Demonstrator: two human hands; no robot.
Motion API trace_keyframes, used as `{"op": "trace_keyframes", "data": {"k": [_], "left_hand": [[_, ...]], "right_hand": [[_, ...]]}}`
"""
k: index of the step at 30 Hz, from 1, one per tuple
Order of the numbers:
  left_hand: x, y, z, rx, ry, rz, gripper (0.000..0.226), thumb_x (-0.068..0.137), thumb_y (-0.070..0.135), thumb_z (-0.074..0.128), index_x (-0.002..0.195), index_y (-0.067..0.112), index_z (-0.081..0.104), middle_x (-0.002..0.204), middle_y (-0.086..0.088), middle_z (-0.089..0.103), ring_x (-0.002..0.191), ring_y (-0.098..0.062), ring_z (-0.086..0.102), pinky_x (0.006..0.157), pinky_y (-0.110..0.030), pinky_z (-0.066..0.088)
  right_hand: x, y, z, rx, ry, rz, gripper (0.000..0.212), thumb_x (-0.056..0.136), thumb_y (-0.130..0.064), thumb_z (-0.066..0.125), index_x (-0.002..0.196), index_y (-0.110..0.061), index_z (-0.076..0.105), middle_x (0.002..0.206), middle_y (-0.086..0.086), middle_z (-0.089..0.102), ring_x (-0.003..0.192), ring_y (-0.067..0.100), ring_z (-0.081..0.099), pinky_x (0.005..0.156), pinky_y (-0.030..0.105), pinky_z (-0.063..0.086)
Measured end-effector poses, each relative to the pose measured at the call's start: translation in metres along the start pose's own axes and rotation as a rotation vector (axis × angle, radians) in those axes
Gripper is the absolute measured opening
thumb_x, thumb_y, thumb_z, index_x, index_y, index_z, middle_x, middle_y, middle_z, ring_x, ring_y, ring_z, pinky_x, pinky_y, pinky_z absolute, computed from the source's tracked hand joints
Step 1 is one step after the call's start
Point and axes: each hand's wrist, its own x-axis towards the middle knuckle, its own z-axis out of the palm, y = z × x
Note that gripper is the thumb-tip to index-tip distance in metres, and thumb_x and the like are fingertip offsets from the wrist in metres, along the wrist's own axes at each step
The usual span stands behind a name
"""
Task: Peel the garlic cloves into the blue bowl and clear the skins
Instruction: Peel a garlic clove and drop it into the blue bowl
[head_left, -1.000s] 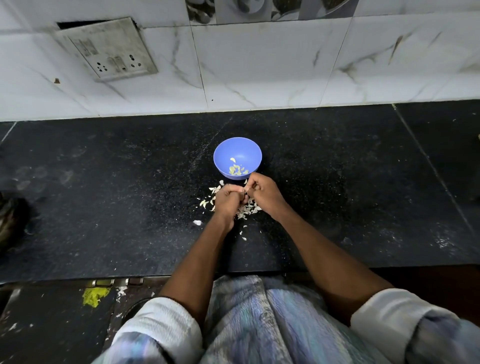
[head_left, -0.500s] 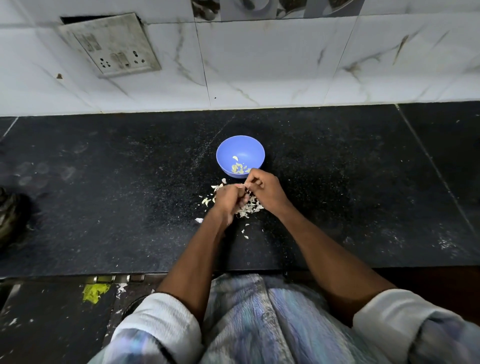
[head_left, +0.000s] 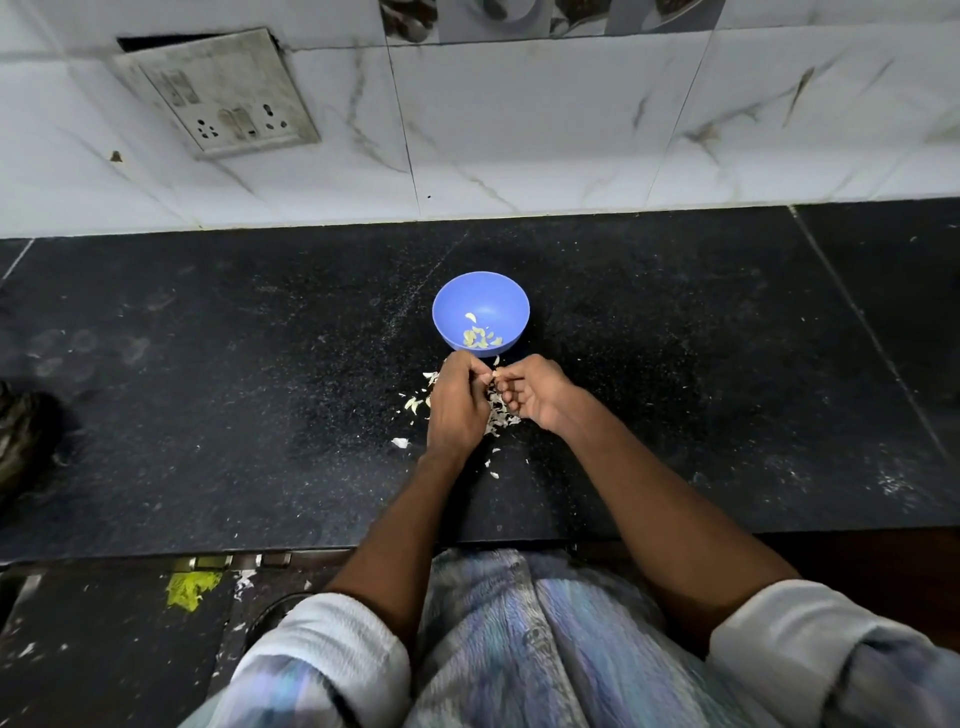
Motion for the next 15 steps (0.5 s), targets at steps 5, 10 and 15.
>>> {"op": "trace_keyframes", "data": {"k": [5, 10, 15], "left_hand": [[0.0013, -0.0015, -0.0003, -0.073, -0.015, -0.081, 0.018, 0.089, 0.004, 0.072, 0.100, 0.018, 0.071, 0.088, 0.008, 0.072, 0.078, -0.010, 0.068, 0.075, -0.031, 0.060], [-0.0026, 0.0027, -0.0039, 0.003, 0.028, -0.079, 0.011, 0.089, 0.011, 0.071, 0.093, 0.019, 0.078, 0.081, 0.010, 0.073, 0.071, -0.005, 0.068, 0.070, -0.031, 0.060], [-0.0039, 0.0054, -0.0059, 0.019, 0.086, -0.115, 0.007, 0.087, 0.015, 0.075, 0.088, 0.015, 0.082, 0.078, 0.004, 0.075, 0.067, -0.014, 0.069, 0.065, -0.038, 0.059]], "right_hand": [[-0.0025, -0.0007, -0.0009, -0.044, 0.088, -0.123, 0.014, 0.093, -0.007, 0.062, 0.081, -0.005, 0.069, 0.064, 0.003, 0.061, 0.048, 0.010, 0.049, 0.048, 0.024, 0.037], [-0.0048, 0.0030, -0.0065, -0.177, 0.103, -0.248, 0.016, 0.093, -0.015, 0.070, 0.082, -0.005, 0.073, 0.068, 0.006, 0.064, 0.051, 0.010, 0.048, 0.048, 0.025, 0.035], [-0.0066, 0.0086, -0.0084, -0.194, 0.063, -0.358, 0.012, 0.091, -0.001, 0.068, 0.099, 0.008, 0.071, 0.078, 0.009, 0.071, 0.061, 0.010, 0.057, 0.052, 0.021, 0.044]]}}
